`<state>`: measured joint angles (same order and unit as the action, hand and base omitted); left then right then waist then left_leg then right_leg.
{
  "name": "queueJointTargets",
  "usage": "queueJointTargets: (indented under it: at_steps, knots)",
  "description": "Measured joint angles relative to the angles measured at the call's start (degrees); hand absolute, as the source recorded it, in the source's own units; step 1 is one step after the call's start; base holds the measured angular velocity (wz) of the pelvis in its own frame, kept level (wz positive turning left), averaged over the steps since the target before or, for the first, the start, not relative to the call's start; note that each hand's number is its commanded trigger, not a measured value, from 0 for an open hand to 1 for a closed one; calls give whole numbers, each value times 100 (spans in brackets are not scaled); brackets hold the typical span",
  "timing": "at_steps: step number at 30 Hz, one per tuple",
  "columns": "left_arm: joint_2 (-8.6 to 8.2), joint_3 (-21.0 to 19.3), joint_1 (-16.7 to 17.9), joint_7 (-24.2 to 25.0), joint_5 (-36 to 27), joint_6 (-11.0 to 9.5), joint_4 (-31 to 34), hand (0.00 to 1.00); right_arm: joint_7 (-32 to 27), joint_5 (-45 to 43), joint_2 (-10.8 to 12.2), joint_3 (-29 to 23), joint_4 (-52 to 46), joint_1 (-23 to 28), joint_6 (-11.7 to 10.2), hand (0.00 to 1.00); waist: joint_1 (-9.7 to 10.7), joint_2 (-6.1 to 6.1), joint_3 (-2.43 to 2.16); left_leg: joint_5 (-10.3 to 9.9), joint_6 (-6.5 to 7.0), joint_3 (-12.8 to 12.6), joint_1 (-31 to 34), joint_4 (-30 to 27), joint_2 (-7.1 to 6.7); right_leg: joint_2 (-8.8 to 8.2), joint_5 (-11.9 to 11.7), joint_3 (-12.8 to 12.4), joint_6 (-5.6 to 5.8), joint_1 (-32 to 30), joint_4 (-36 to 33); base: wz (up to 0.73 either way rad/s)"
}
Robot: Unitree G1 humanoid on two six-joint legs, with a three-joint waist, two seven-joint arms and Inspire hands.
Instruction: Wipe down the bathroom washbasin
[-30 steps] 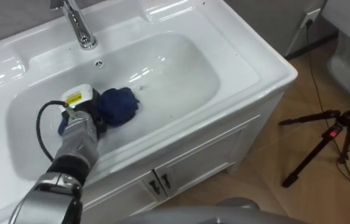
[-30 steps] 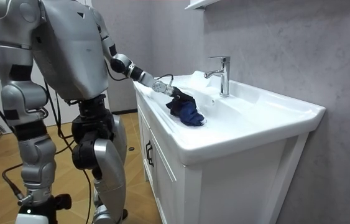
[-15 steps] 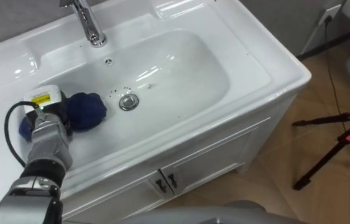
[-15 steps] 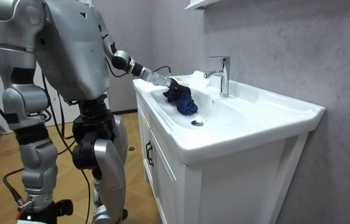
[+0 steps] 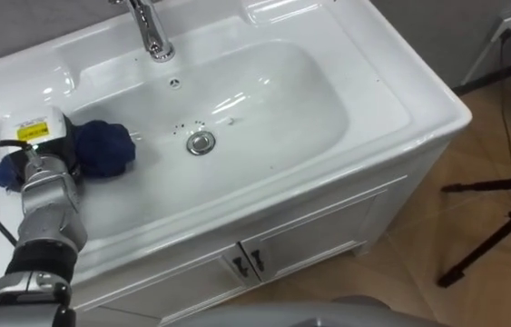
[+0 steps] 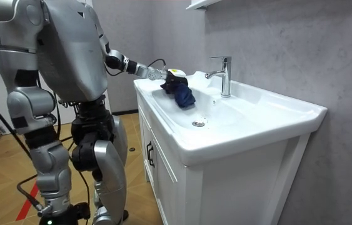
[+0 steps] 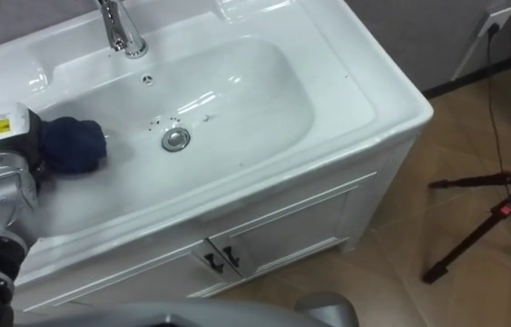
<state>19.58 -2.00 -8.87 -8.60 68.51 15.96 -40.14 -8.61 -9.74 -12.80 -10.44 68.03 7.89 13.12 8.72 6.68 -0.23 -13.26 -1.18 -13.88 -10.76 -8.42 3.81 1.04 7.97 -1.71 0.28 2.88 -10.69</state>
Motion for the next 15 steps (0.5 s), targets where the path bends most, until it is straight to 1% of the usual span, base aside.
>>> queueJointTargets:
  at_steps: [3, 7, 9, 10, 12, 13, 15]
  knots:
    - [-17, 17, 14, 0, 8, -2, -1, 100, 6, 7, -7, 151, -24, -45, -58, 0, 15, -7, 7, 0, 0, 12, 9, -25, 1, -2, 21, 9, -4, -4, -13, 4]
    - [-17, 109, 14, -1, -39, 3, -25, 100, 18, 19, -31, 310, -53, 12, -58, 0, 43, -19, 12, 0, -1, 25, 10, -28, 4, -9, 38, 47, -8, 1, -20, 4]
    - [-43, 171, 19, 2, -51, 33, -26, 100, 35, 20, -34, 304, -35, 36, -53, 0, 56, -38, 17, 0, -1, 25, 20, -31, 4, -13, 39, 53, -8, 0, -7, 0]
    - [-79, 173, 19, 5, -50, 40, -19, 100, 45, 26, -40, 304, -16, 68, -54, 0, 56, -58, 17, 0, -1, 31, 37, -40, 4, -18, 39, 63, -8, -11, -9, 0]
    - [-100, 184, 19, 6, -49, 40, 2, 100, 48, 25, -39, 304, -13, 109, -54, 0, 61, -95, 4, 0, -1, 34, 120, -70, 3, -26, 37, 77, -9, -83, -18, 2]
    - [-101, 229, 1, 7, -52, 46, -10, 100, 49, 16, -44, 307, 16, 106, -56, 0, 81, -121, 15, 0, -1, 49, 168, -100, 1, -33, 27, 83, -5, -100, -21, 5]
    - [-126, 299, -32, 7, -202, 45, -83, 100, 66, 56, -65, 334, 79, 105, -57, 0, 128, -151, 17, 0, 0, 59, 227, -115, -3, -41, 22, 95, -1, -114, -25, 5]
